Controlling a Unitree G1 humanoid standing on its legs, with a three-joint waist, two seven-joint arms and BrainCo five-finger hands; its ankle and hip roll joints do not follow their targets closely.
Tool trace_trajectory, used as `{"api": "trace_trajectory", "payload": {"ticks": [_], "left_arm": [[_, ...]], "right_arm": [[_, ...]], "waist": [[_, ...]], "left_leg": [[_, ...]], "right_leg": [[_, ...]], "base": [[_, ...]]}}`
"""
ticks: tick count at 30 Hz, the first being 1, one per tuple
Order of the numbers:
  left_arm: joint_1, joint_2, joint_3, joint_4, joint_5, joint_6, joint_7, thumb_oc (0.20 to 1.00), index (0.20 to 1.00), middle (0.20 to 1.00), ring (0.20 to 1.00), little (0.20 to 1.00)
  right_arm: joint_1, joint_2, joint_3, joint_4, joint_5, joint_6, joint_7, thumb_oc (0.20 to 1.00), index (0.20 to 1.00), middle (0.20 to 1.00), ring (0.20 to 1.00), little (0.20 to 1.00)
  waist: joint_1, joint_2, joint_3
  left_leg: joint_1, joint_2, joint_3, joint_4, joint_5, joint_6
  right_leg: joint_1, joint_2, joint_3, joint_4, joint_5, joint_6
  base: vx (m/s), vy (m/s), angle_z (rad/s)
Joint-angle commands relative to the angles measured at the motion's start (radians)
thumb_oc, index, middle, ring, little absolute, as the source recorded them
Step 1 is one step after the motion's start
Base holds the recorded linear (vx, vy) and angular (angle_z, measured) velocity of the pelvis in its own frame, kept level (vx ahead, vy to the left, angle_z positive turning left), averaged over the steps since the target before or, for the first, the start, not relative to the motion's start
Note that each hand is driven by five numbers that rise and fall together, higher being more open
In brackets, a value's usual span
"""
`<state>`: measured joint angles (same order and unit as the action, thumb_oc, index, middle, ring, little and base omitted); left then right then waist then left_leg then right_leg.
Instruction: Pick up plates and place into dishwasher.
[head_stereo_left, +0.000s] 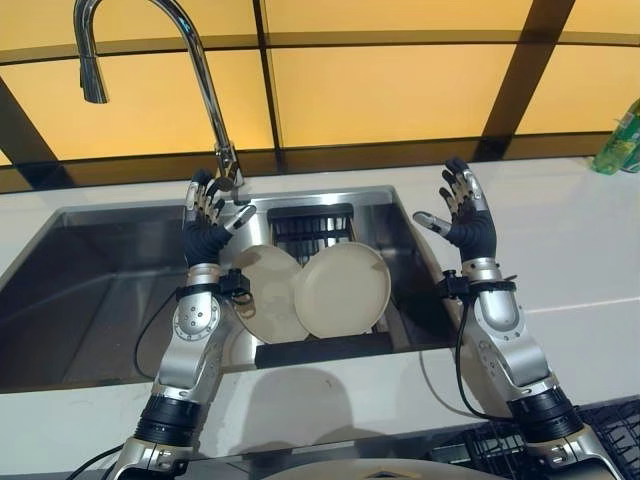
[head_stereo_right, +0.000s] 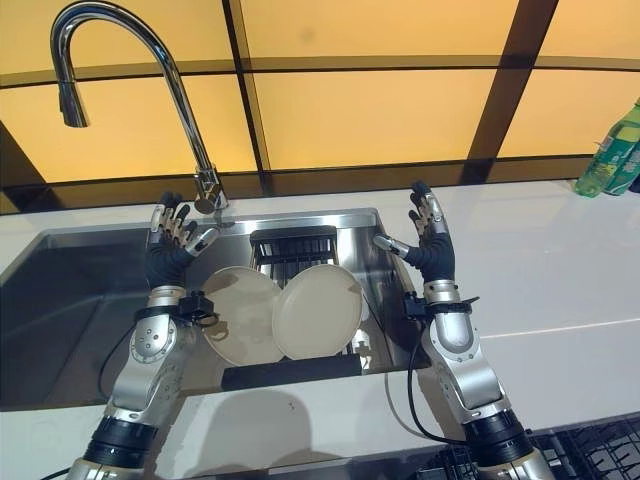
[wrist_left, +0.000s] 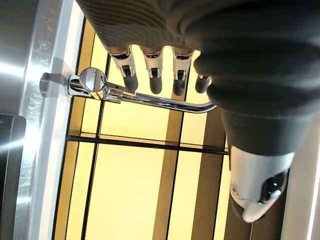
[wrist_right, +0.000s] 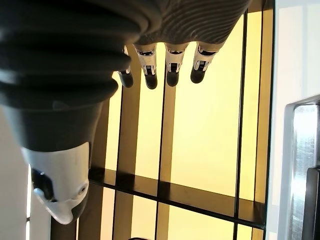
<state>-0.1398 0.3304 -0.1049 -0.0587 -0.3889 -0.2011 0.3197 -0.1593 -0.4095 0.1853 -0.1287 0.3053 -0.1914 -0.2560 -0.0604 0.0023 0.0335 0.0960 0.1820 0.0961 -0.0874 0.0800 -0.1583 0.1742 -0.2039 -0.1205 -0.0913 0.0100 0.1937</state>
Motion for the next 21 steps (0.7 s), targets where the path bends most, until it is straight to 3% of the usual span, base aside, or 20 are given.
{"api": "trace_trajectory", "payload": {"ticks": [1, 11, 21], "left_arm": [[-0.099, 0.042, 0.004, -0.018, -0.039, -0.016, -0.009, 1.000, 1.000, 1.000, 1.000, 1.000], [-0.088, 0.053, 0.009, -0.027, -0.016, -0.027, -0.039, 1.000, 1.000, 1.000, 1.000, 1.000], [-0.102, 0.086, 0.017, -0.017, 0.040, -0.016, -0.063, 1.000, 1.000, 1.000, 1.000, 1.000]], "right_arm": [[-0.071, -0.014, -0.046, -0.011, 0.005, -0.048, 0.007, 1.000, 1.000, 1.000, 1.000, 1.000], [-0.063, -0.016, -0.051, -0.019, 0.014, -0.043, 0.012, 1.000, 1.000, 1.000, 1.000, 1.000], [-0.071, -0.027, -0.043, -0.009, 0.030, -0.039, 0.028, 1.000, 1.000, 1.000, 1.000, 1.000]], "waist": [[0.021, -0.024, -0.013], [0.019, -0.022, -0.013], [0.011, -0.019, -0.018]], "left_leg": [[0.023, -0.021, 0.070, 0.042, -0.095, 0.057], [0.031, -0.015, 0.071, 0.037, -0.101, 0.054], [0.010, 0.019, 0.065, 0.071, -0.092, 0.039]], "right_leg": [[-0.069, 0.020, -0.035, 0.056, -0.008, -0.049], [-0.064, 0.033, -0.031, 0.050, -0.018, -0.054], [-0.074, 0.077, -0.008, 0.056, -0.031, -0.082]], "base": [[0.00, -0.015, 0.03], [0.00, -0.035, 0.01], [-0.02, -0.076, 0.00]]}}
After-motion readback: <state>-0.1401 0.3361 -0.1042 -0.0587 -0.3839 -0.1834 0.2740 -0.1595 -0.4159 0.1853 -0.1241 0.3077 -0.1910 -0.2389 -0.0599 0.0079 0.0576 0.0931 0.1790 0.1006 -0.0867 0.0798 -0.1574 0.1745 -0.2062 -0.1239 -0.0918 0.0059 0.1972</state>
